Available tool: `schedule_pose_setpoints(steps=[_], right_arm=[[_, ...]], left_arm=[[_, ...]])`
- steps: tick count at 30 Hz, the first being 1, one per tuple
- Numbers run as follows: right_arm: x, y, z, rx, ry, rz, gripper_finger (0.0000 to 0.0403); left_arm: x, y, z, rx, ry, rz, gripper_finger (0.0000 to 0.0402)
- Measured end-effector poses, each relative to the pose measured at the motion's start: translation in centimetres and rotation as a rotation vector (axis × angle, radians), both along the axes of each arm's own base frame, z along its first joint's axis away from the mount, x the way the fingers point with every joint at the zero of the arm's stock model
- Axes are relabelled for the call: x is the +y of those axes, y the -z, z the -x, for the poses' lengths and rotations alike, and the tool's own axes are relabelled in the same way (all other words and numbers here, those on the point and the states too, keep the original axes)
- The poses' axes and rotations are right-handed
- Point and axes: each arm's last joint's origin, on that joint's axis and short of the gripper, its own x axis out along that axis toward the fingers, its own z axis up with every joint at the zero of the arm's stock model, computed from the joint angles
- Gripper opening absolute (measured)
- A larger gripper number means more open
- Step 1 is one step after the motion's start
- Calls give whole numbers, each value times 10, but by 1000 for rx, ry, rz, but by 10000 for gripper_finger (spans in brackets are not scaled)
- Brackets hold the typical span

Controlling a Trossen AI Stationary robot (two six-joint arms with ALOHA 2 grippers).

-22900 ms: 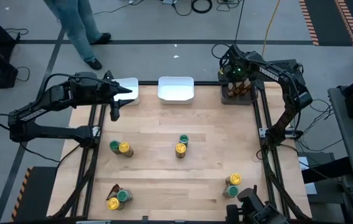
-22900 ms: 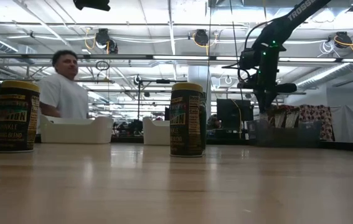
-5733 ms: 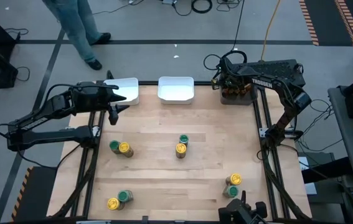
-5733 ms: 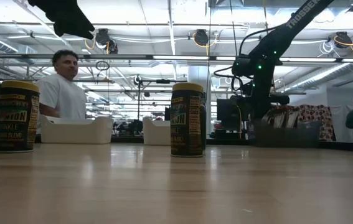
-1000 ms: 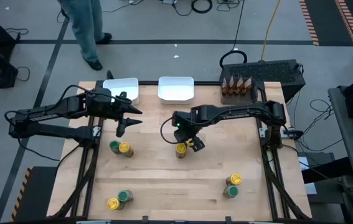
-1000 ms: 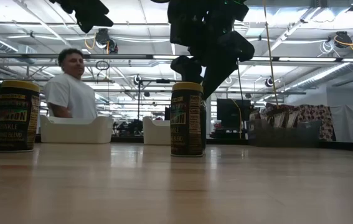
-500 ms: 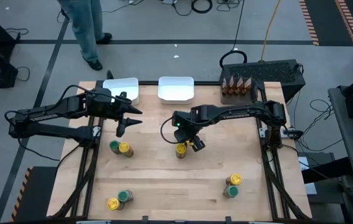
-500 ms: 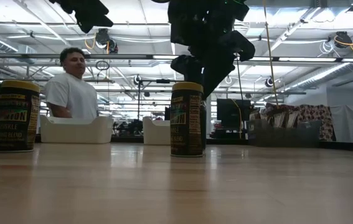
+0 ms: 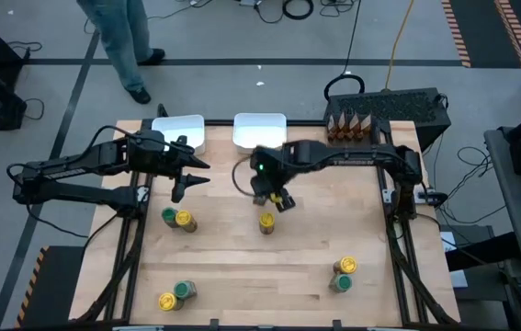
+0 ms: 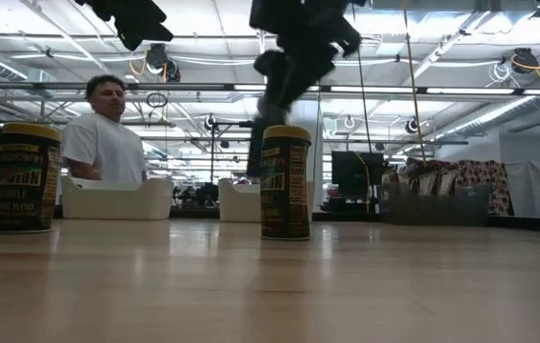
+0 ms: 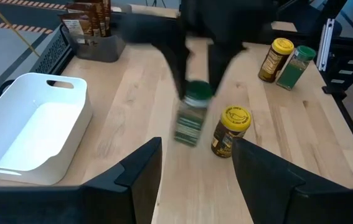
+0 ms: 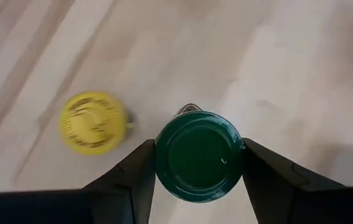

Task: Sort spices by type
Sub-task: Put the top right green seasoning bottle into the right white bin

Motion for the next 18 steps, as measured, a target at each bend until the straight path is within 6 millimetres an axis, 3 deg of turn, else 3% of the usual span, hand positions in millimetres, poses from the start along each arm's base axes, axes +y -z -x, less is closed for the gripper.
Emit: schedule_pose_setpoints(steps=[9, 18], right_arm=[[-79, -55, 10, -174, 235, 16, 182], [-161, -54, 37, -212, 586, -23, 183]], left_arm=[[0, 0, 0, 0, -8, 14, 199], [0, 0, 0, 0, -25, 15, 199]])
